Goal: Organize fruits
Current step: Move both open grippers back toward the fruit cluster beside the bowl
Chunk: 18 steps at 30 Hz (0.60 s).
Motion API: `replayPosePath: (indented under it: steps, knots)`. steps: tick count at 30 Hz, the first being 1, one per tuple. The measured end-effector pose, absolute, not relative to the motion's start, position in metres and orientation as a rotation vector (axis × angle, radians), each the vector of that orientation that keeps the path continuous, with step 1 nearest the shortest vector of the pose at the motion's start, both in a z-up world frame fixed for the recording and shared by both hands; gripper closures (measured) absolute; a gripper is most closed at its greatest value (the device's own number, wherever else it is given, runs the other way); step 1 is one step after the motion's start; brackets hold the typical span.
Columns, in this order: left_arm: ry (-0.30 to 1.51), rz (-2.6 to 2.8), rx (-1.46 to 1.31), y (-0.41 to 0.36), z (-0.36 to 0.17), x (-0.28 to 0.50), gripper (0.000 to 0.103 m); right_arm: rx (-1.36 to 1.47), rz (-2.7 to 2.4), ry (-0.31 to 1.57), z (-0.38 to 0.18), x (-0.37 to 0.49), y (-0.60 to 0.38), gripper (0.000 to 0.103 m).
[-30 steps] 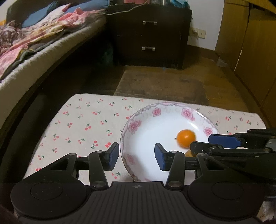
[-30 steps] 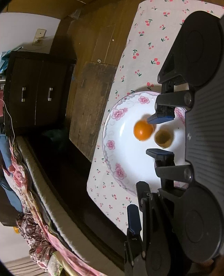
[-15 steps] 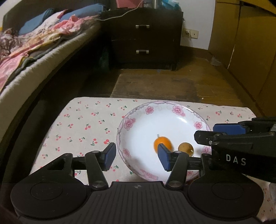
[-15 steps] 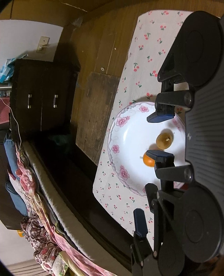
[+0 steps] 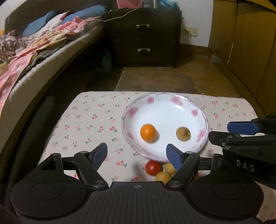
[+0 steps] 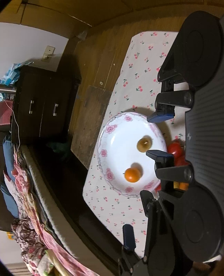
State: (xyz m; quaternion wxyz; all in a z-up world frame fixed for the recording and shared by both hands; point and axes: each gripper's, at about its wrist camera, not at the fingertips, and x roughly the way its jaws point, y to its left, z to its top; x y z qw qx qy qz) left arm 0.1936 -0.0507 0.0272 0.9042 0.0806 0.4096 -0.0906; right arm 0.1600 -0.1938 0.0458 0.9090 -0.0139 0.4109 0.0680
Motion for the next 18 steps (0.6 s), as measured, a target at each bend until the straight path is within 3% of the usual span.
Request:
replayPosePath:
  steps: [18]
  knots:
    - [0.867, -0.206, 0.178, -0.045, 0.024, 0.171, 0.022, -0.117, 0.142, 0.844, 0.046, 0.133, -0.18, 0.068]
